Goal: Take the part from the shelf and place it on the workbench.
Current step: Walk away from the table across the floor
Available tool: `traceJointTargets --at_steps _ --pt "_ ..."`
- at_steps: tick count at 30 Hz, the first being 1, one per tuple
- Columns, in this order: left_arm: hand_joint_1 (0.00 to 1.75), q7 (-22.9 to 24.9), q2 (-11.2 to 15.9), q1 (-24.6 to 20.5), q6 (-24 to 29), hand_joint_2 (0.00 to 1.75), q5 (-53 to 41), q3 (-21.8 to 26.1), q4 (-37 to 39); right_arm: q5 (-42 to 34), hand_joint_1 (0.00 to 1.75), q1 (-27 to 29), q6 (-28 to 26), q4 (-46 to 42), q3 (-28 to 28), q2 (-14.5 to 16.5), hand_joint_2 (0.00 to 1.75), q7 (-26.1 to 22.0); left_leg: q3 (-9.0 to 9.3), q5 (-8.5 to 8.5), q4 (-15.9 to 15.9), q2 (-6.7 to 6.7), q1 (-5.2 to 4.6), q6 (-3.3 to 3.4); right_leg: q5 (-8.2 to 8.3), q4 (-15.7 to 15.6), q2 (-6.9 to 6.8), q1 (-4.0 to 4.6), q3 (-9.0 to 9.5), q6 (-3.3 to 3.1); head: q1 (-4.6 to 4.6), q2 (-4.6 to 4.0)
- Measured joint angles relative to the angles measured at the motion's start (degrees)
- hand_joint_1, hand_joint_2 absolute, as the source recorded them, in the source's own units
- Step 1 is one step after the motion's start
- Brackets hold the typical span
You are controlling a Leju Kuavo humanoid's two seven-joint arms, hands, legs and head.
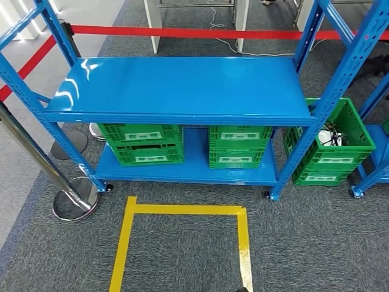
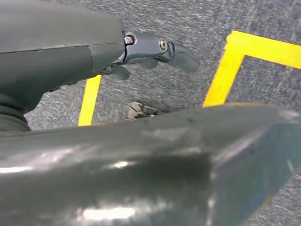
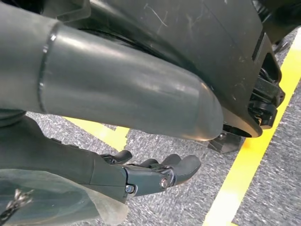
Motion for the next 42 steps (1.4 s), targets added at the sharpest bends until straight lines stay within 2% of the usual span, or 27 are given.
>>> traceJointTargets --at_steps 2,5,6,7,9,10,11,12,13,14,16,17,21,23,25,26,27,29,30,31,32,35,37,38,40,41,42 --pt "0.0 0.0 0.1 -0.1 0.0 0.0 0.0 0.0 0.0 0.0 0.0 -0.1 0.0 0.0 0.0 0.1 0.0 0.0 1.62 0.59 -3.8 0.14 -0.47 0.66 -0.29 -0.1 -0.09 0.0 0.05 0.52 0.03 0.0" --pt "0.0 -0.6 -0.2 0.0 0.1 0.0 -0.2 -0.1 0.0 -0.2 0.0 -0.2 -0.1 0.0 0.0 0.1 0.0 0.2 2.35 0.49 -5.4 0.06 -0.35 0.59 -0.61 -0.3 -0.18 -0.11 0.15 1.56 0.06 0.0" --pt "0.0 -1.1 -0.4 0.1 0.3 0.0 -0.4 -0.1 0.0 -0.3 0.0 -0.2 -0.3 0.0 0.0 0.1 0.0 0.5 2.72 0.62 -6.0 0.04 -0.2 0.66 -1.34 0.6 -0.15 -0.1 -0.31 1.81 0.13 0.0" --pt "0.0 -1.6 -0.8 0.0 0.6 0.0 -0.6 -0.2 0.0 -0.4 0.0 -0.2 -0.4 0.0 -0.1 0.1 0.0 0.7 3.05 0.73 -6.4 0.04 -0.04 0.76 -2.56 2.8 -0.1 -0.07 -1.38 2.03 0.22 0.0" --pt "0.0 -2.2 -1.6 -0.1 1.0 0.0 -0.9 -0.3 0.0 -0.5 0.0 -0.2 -0.6 0.0 -0.3 0.1 0.0 1.1 3.27 0.56 -6.6 0.07 -0.13 1.08 -5.72 9.8 -0.03 -0.08 -5.36 2.35 0.34 0.0" --pt "0.0 -2.3 -2.0 -0.1 1.1 0.0 -1.1 -0.3 0.0 -0.5 0.0 -0.2 -0.6 0.0 -0.4 0.1 0.0 1.2 3.37 0.41 -6.6 0.07 -0.18 1.16 -6.62 13.0 -0.04 -0.07 -7.38 2.52 0.37 0.0" --pt "0.0 -2.4 -2.3 0.0 1.2 0.0 -1.2 -0.3 0.0 -0.5 0.0 -0.1 -0.6 0.0 -0.5 0.1 0.0 1.3 3.55 0.22 -6.5 0.05 -0.21 1.2 -6.37 14.6 -0.04 -0.07 -8.65 2.65 0.39 0.0" --pt "0.0 -2.5 -2.5 0.0 1.2 0.0 -1.2 -0.4 0.0 -0.5 0.0 0.0 -0.6 0.0 -0.6 0.1 0.0 1.4 3.8 0.0 -6.5 0.02 -0.21 1.16 -4.96 14.0 -0.05 -0.08 -8.86 2.73 0.39 0.0" --pt "0.0 -2.5 -2.7 0.0 1.2 0.0 -1.3 -0.4 0.0 -0.5 0.0 0.0 -0.6 0.0 -0.7 0.1 0.0 1.4 4.15 -0.26 -6.5 -0.01 -0.2 1.05 -2.62 11.3 -0.06 -0.1 -7.93 2.74 0.41 0.0" --pt "0.0 -2.6 -2.8 0.1 1.2 0.0 -1.3 -0.4 0.0 -0.5 0.0 0.0 -0.6 0.0 -0.8 0.1 0.0 1.4 4.5 -0.6 -6.4 -0.04 -0.19 0.88 -0.14 7.3 -0.07 -0.15 -6.34 2.7 0.4 0.0" --pt "0.0 -2.7 -2.8 0.0 1.1 0.0 -1.3 -0.5 0.0 -0.5 0.0 0.0 -0.6 0.0 -0.9 0.1 0.0 1.4 4.9 -1.28 -6.1 -0.09 -0.44 0.33 2.41 1.2 -0.03 -0.12 -3.41 2.24 0.36 0.0" --pt "0.0 -2.7 -2.8 0.0 1.1 0.0 -1.3 -0.5 0.0 -0.6 0.0 -0.1 -0.6 0.0 -1.0 0.1 0.0 1.4 4.95 -1.49 -6.0 -0.11 -0.55 0.09 2.57 0.0 0.02 -0.06 -2.71 1.9 0.31 0.0" --pt "0.0 -2.8 -2.9 0.0 1.1 0.0 -1.3 -0.6 0.0 -0.6 0.0 0.0 -0.6 0.0 -1.1 0.1 0.0 1.5 4.91 -2.52 -4.9 -0.1 -0.42 -0.84 2.2 -0.4 0.02 -0.15 -2.05 0.53 0.14 0.0" --pt "0.0 -2.8 -3.0 -0.1 1.1 0.0 -1.3 -0.6 0.0 -0.6 0.0 -0.1 -0.6 0.0 -1.1 0.1 0.0 1.5 2.44 -5.16 0.5 -0.01 -0.19 -1.56 1.9 -0.5 -0.13 -0.33 -1.6 -0.07 -0.07 0.0" --pt "0.0 -2.8 -3.0 0.0 1.1 0.0 -1.3 -0.6 0.0 -0.6 0.0 0.0 -0.6 0.0 -1.1 0.1 0.0 1.5 -1.78 -8.04 8.3 0.03 0.09 -2.06 1.47 -0.5 -0.24 -0.34 -1.22 -0.42 -0.16 0.0" --pt "0.0 -2.8 -3.0 0.1 1.1 0.0 -1.3 -0.6 0.0 -0.6 0.0 0.0 -0.6 0.0 -1.1 0.1 0.0 1.5 -3.25 -8.29 10.7 0.03 0.21 -2.17 1.26 -0.5 -0.23 -0.35 -0.99 -0.44 -0.16 0.0" --pt "0.0 -2.8 -2.9 0.2 1.1 0.0 -1.3 -0.6 0.0 -0.6 0.0 0.0 -0.6 0.0 -1.1 0.1 0.0 1.5 -3.75 -7.27 10.9 0.04 0.32 -2.21 1.04 -0.5 -0.18 -0.36 -0.66 -0.4 -0.18 0.0" --pt "0.0 -2.8 -2.9 0.2 1.1 0.0 -1.3 -0.6 0.0 -0.6 0.0 0.0 -0.6 0.0 -1.1 0.1 0.0 1.5 -1.87 -2.45 5.1 0.08 0.44 -2.04 0.46 -0.5 -0.09 -0.41 0.12 -0.13 -0.18 0.0" --pt "0.0 -2.8 -2.9 0.2 1.1 0.0 -1.3 -0.6 0.0 -0.6 0.0 0.0 -0.6 0.0 -1.1 0.1 0.0 1.4 -0.47 -0.51 1.4 0.13 0.37 -1.87 0.11 -0.5 -0.08 -0.36 0.36 0.16 -0.18 0.0" --pt "0.0 -2.8 -2.9 0.2 1.1 0.0 -1.3 -0.6 0.0 -0.6 0.0 0.0 -0.6 0.0 -1.1 0.1 0.0 1.4 0.78 0.49 -1.7 0.17 0.26 -1.62 -0.21 -0.5 -0.07 -0.3 0.54 0.53 -0.2 0.0" --pt "0.0 -2.8 -3.0 0.1 1.1 0.0 -1.2 -0.7 0.0 -0.6 0.0 -0.1 -0.6 0.0 -1.1 0.1 0.0 1.4 1.49 0.65 -3.5 0.22 0.11 -1.37 -0.43 -0.6 -0.1 -0.25 0.46 0.93 -0.19 0.0" --pt "0.0 -2.8 -3.0 0.2 1.0 0.0 -1.2 -0.7 0.0 -0.6 0.0 -0.2 -0.6 0.0 -1.1 0.1 0.0 1.4 2.14 -0.15 -4.7 0.2 -0.06 -0.39 -0.76 -1.1 -0.27 -0.34 0.7 2.02 -0.18 0.0" --pt "0.0 -2.8 -3.0 0.3 1.0 0.0 -1.2 -0.7 0.0 -0.6 0.0 -0.3 -0.6 0.0 -1.1 0.1 0.0 1.4 2.83 -0.2 -5.4 0.16 0.11 0.36 -2.15 1.0 -0.25 -0.38 0.09 2.47 -0.09 0.0" --pt "0.0 -2.8 -3.0 0.3 1.0 0.0 -1.2 -0.7 0.0 -0.6 0.0 -0.3 -0.6 -0.1 -1.1 0.1 0.0 1.4 3.15 -0.29 -5.7 0.18 0.14 0.73 -3.54 3.8 -0.18 -0.41 -1.33 2.58 -0.06 0.0" --pt "0.0 -2.8 -3.1 0.2 1.0 0.0 -1.2 -0.7 0.0 -0.6 0.0 -0.3 -0.6 -0.1 -1.1 0.1 0.0 1.4 3.57 -0.75 -5.7 0.21 -0.09 1.27 -6.49 11.7 -0.11 -0.38 -5.94 2.66 -0.02 0.0" --pt "0.0 -2.8 -3.1 0.2 1.0 0.0 -1.2 -0.7 0.0 -0.6 0.0 -0.2 -0.5 -0.1 -1.1 0.1 0.0 1.4 3.88 -1.05 -5.7 0.18 -0.23 1.42 -6.85 14.5 -0.1 -0.38 -7.97 2.66 -0.03 0.0" --pt "0.0 -2.8 -3.1 0.2 1.0 0.0 -1.2 -0.7 0.0 -0.6 0.0 -0.1 -0.5 -0.1 -1.1 0.1 0.0 1.4 4.3 -1.39 -5.7 0.12 -0.35 1.48 -5.98 15.3 -0.1 -0.37 -9.1 2.61 -0.03 0.0"
